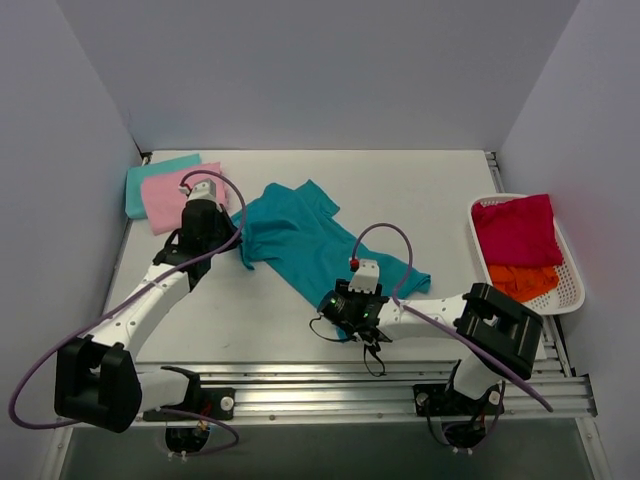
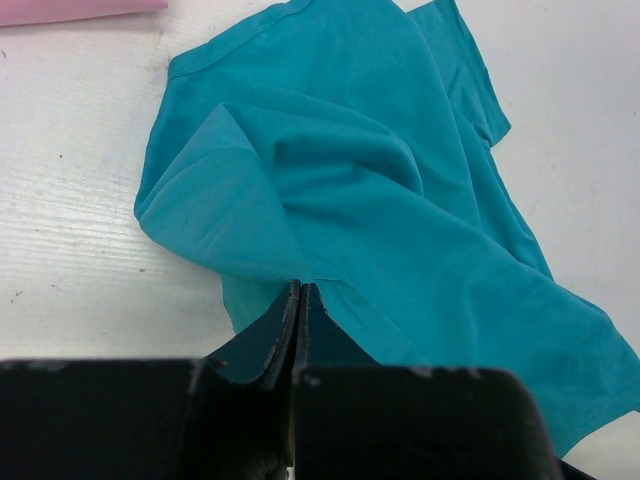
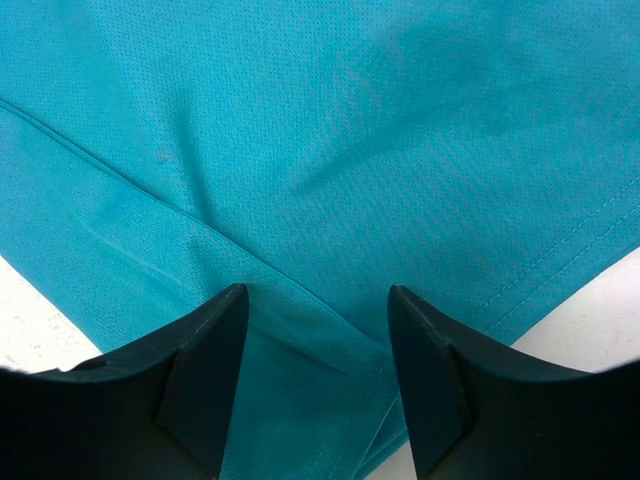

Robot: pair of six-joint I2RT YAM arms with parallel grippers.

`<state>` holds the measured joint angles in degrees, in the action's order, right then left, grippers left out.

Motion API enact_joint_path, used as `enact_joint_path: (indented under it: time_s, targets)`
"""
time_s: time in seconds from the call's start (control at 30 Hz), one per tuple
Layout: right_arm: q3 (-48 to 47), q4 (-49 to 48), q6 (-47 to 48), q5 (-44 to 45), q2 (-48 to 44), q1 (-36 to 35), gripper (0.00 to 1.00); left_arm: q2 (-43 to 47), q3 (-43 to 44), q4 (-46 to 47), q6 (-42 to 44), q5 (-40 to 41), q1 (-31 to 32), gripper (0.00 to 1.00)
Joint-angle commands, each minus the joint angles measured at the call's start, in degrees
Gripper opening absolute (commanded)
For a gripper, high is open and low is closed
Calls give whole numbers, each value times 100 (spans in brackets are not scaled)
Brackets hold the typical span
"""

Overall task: Fold and stack the t-shirts
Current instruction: Flatten the tshirt out

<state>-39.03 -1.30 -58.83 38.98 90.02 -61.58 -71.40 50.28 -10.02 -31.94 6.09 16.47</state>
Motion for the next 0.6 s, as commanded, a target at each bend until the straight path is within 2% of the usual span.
enact_joint_path:
  time_s: [0.0, 0.37, 0.57]
  targets:
    - [44, 104, -94, 110, -142, -21, 52, -93, 131, 290, 4, 77, 23, 2]
    - [246, 675, -629, 145, -406, -354, 48, -199, 157, 352, 4, 86, 23, 2]
    - [352, 895, -911, 206, -538, -513, 40, -305, 192, 396, -5, 59, 41, 2]
